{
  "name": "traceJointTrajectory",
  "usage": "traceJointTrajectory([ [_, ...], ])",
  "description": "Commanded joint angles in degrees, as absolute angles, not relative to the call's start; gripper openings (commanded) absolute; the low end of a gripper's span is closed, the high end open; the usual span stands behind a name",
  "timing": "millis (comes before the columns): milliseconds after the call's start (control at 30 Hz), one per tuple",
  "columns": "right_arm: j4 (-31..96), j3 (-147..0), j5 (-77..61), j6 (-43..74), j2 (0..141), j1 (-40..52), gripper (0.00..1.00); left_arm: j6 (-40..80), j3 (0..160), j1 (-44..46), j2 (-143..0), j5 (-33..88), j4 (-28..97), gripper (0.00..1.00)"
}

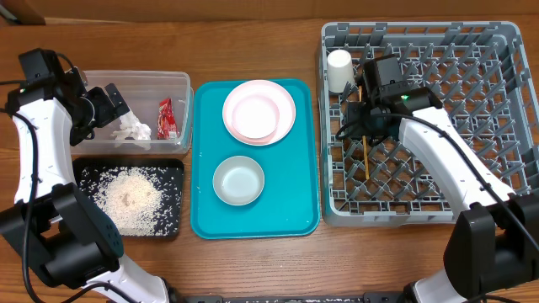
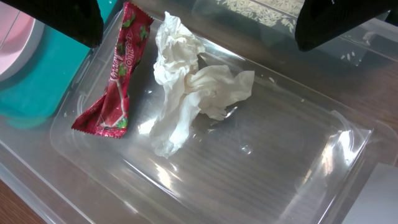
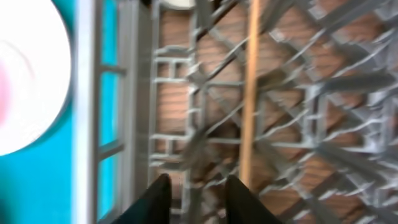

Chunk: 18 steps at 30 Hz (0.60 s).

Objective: Sort waste into correct bins and load items into the dishwasher
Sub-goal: 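Lower chopstick into rack, open right gripper and withdraw, then reach right gripper to white bowl on teal tray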

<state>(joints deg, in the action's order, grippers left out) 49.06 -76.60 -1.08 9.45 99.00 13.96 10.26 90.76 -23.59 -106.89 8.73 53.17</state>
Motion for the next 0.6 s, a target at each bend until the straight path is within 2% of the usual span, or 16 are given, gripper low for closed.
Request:
traceJointTrajectory([
  [0, 51.2, -81.1, -11.4, 13.4, 98.9, 13.8, 0.54, 9.2, 91.7, -22.9, -105.0, 8.4, 53.3, 1.0],
  [67, 53.1, -83.7, -15.6, 13.8, 98.7, 13.8, 0.65, 9.2, 91.7, -22.9, -105.0, 8.4, 53.3, 1.0],
  [167, 55.0, -87.5, -23.1, 13.8, 98.4, 14.0, 0.89, 9.2, 91.7, -22.9, -105.0, 8.4, 53.3, 1.0],
  [200, 55.1, -88.3, -25.3, 13.8, 98.4, 14.2, 0.92, 9.2, 91.7, -22.9, -105.0, 8.4, 53.3, 1.0],
  [367, 53.4, -89.8, -30.0, 13.8, 98.3, 17.9, 0.95, 9.2, 91.7, -22.9, -105.0, 8.4, 53.3, 1.0],
  [567, 50.5, -89.7, -22.4, 13.5, 98.4, 26.2, 0.95, 9.2, 91.7, -22.9, -105.0, 8.4, 53.3, 1.0],
])
